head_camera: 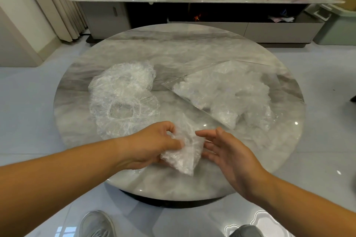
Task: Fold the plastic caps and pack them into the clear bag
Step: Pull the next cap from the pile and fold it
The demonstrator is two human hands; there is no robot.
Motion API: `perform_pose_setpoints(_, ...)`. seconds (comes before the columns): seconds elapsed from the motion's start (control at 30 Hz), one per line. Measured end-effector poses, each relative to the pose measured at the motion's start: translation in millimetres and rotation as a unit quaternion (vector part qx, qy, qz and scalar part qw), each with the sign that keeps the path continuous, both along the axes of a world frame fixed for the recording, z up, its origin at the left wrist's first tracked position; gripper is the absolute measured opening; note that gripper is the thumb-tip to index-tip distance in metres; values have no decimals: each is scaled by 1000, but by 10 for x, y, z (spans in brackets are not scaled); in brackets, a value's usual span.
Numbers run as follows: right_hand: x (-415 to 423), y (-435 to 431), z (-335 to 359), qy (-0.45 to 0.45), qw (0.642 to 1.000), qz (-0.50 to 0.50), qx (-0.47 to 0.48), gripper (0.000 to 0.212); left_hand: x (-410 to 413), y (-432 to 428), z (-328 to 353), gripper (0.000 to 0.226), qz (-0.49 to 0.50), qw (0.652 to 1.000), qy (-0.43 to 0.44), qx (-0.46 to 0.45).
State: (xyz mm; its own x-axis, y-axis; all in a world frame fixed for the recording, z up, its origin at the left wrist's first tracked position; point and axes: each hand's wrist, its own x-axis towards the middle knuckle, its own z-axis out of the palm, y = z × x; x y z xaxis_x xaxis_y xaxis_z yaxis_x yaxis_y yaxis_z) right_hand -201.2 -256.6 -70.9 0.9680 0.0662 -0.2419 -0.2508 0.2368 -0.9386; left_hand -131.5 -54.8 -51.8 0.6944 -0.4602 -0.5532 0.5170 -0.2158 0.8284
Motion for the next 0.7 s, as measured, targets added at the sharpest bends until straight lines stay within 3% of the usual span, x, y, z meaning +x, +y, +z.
perform_pose_setpoints(0.13,24,19,38,-20,1000,1,-23,53,-86,-13,-32,41,-32,999,26,4)
perform_pose_setpoints(0.4,-150,6,-29,-161,958,93,-217,46,-35,38,39,29,-27,980,197,-32)
perform_pose_setpoints(0.53,-205,-15,-111,-265,894,131,-337,45,14,72,98,39,0,957,259,-130)
perform_pose_setpoints(0.7,-232,-65,-105,-373,766,206,-481,50,27,45,48,56,32,969,222,-100)
